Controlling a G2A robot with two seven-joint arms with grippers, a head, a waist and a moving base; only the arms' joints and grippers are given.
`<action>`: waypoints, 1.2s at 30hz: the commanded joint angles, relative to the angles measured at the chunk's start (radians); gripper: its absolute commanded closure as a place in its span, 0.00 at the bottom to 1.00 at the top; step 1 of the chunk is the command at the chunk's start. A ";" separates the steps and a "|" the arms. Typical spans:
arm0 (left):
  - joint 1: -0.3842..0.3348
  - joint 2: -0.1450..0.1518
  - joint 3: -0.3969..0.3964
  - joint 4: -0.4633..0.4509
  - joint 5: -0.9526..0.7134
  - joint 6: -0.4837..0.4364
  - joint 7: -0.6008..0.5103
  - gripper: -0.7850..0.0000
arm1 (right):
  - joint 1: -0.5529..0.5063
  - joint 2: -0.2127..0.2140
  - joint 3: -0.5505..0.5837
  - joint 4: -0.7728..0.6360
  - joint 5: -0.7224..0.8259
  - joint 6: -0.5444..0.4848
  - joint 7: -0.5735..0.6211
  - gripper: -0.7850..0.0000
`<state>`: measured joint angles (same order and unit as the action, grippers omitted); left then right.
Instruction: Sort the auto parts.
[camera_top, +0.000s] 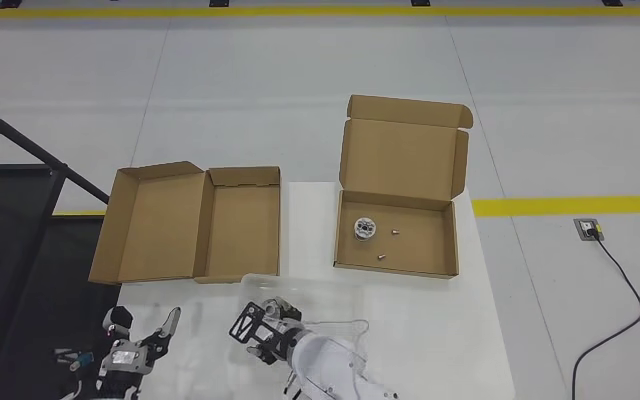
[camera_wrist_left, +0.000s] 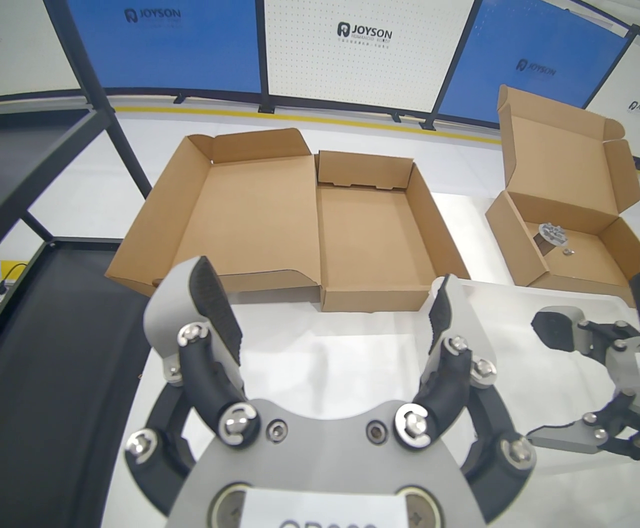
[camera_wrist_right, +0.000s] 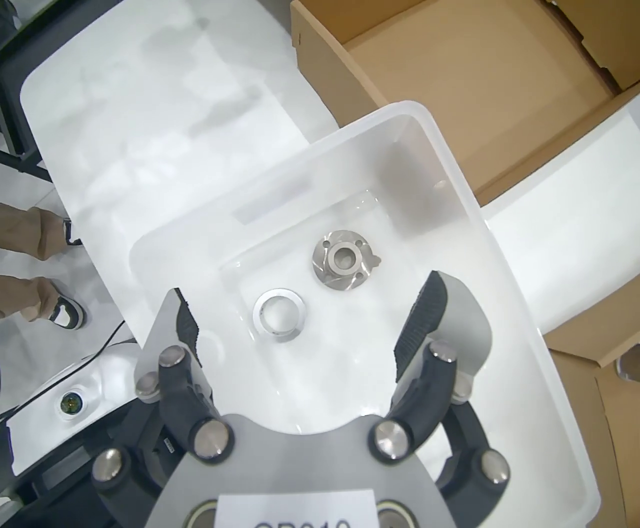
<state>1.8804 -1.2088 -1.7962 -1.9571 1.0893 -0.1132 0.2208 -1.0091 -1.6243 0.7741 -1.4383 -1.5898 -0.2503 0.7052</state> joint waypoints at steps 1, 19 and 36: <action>0.001 -0.001 -0.001 -0.001 0.004 -0.003 0.000 0.00 | 0.037 -0.007 -0.004 0.059 0.015 -0.018 -0.011 0.00; -0.012 -0.009 -0.006 -0.002 0.018 0.000 -0.016 0.00 | 0.225 -0.087 -0.099 0.363 0.068 0.042 -0.032 0.50; -0.019 -0.017 0.002 -0.004 0.030 0.011 -0.021 0.00 | 0.288 -0.138 -0.127 0.474 0.061 0.092 0.007 0.52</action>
<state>1.8617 -1.2255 -1.7941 -1.9612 1.1210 -0.1028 0.2012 -0.7262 -1.7593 0.6477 -0.9736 -1.5310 -0.1571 0.7116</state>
